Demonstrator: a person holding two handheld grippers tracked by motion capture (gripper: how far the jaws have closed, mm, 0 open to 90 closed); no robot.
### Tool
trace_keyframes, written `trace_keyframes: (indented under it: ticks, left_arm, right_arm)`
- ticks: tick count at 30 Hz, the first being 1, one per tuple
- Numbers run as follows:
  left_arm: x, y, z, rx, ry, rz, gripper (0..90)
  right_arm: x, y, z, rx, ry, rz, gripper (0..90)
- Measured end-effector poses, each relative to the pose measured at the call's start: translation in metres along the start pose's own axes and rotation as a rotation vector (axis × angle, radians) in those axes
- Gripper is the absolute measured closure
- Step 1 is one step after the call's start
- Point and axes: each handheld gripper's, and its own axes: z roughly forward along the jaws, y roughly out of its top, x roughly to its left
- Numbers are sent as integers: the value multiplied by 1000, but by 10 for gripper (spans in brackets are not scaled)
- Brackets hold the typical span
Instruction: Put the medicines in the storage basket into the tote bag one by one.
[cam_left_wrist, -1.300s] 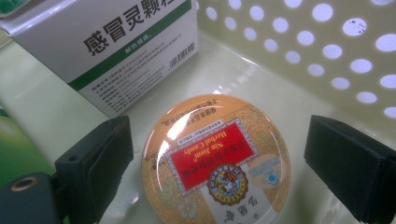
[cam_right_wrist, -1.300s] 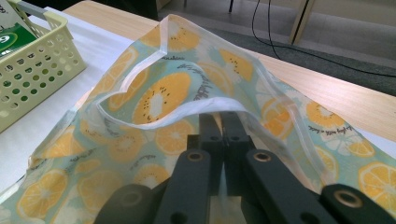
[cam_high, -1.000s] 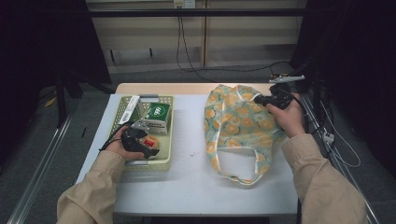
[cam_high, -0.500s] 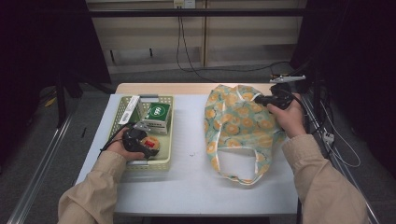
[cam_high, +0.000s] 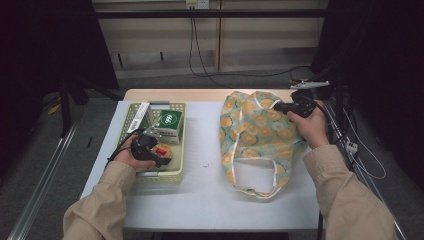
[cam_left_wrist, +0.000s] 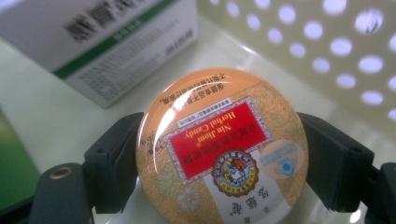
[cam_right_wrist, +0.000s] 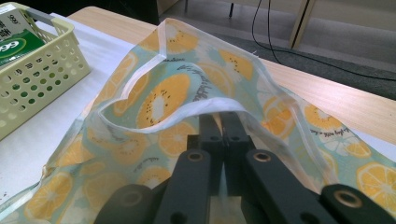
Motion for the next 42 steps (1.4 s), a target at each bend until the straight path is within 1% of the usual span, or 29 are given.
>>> trace_keyframes:
  ticks: [1,2,4,5,7,9,10,11,13,14,17,19,20,23,24,25,26,27,28,29,31,34,35,36,38,39,40,41,42]
  left_arm:
    - [0,1,-2,-5,6,-14,204]
    - [1,1,-3,-10,13,-12,204]
    - [1,3,-5,-25,3,-36,204]
    - [2,5,-7,-21,1,-29,204]
    - [1,8,-10,-40,5,-44,204]
    - [1,12,-14,-55,-10,-51,204]
    - [-2,14,-16,-59,12,-57,204]
    - [-1,16,-18,-60,-12,-51,204]
    - [-4,21,-24,-66,-20,-55,204]
    - [-7,25,-26,-89,-27,-63,204]
    - [-13,35,-34,-102,-34,-35,204]
    - [-17,42,-38,-115,-46,-34,204]
    - [-19,45,-39,-117,-45,-25,204]
    - [-27,58,-44,-149,-69,-12,204]
    - [-31,62,-44,-152,-61,-3,204]
    - [-33,65,-44,-156,-90,3,204]
    - [-38,70,-44,-154,-71,4,204]
    - [-40,74,-43,-162,-106,13,204]
    - [-43,78,-42,-165,-117,23,204]
    - [-47,82,-41,-172,-115,28,203]
    - [-54,90,-38,-182,-140,43,204]
    - [-64,101,-33,-188,-136,65,204]
    - [-67,105,-31,-197,-154,67,203]
    - [-70,108,-29,-195,-149,76,204]
    - [-75,115,-24,-193,-169,91,204]
    - [-80,119,-22,-182,-136,99,204]
    - [-82,122,-17,-197,-177,101,204]
    - [-86,126,-16,-179,-146,108,204]
    - [-88,129,-11,-193,-189,109,204]
  right_arm:
    - [0,0,0,0,0,-1,900]
    - [0,0,0,1,1,-1,900]
    - [0,0,0,0,1,-1,900]
    - [0,0,0,-1,2,-1,900]
    - [0,0,0,-2,3,2,900]
    - [0,0,1,-3,6,4,900]
    - [1,0,2,-2,5,2,900]
    - [1,1,3,2,5,-1,900]
    - [3,1,6,5,9,-1,900]
    - [3,1,7,7,10,-1,900]
    - [5,4,13,12,17,3,900]
    - [7,7,17,14,21,2,900]
    - [9,9,20,12,28,-2,900]
    - [17,15,27,14,46,-14,900]
    - [20,17,29,15,52,-18,900]
    - [22,19,31,16,58,-23,900]
    - [25,20,33,16,62,-26,900]
    - [27,22,35,14,67,-28,900]
    - [28,23,36,15,72,-28,900]
    - [30,24,38,17,73,-28,900]
    - [32,24,41,19,80,-30,900]
    - [34,23,44,19,87,-29,900]
    - [34,23,44,22,89,-29,900]
    - [34,22,45,22,90,-30,900]
    - [34,22,44,22,93,-29,900]
    - [34,22,44,19,94,-27,900]
    - [33,22,43,18,94,-25,900]
    - [33,22,43,19,94,-27,900]
    - [33,22,42,17,93,-31,900]
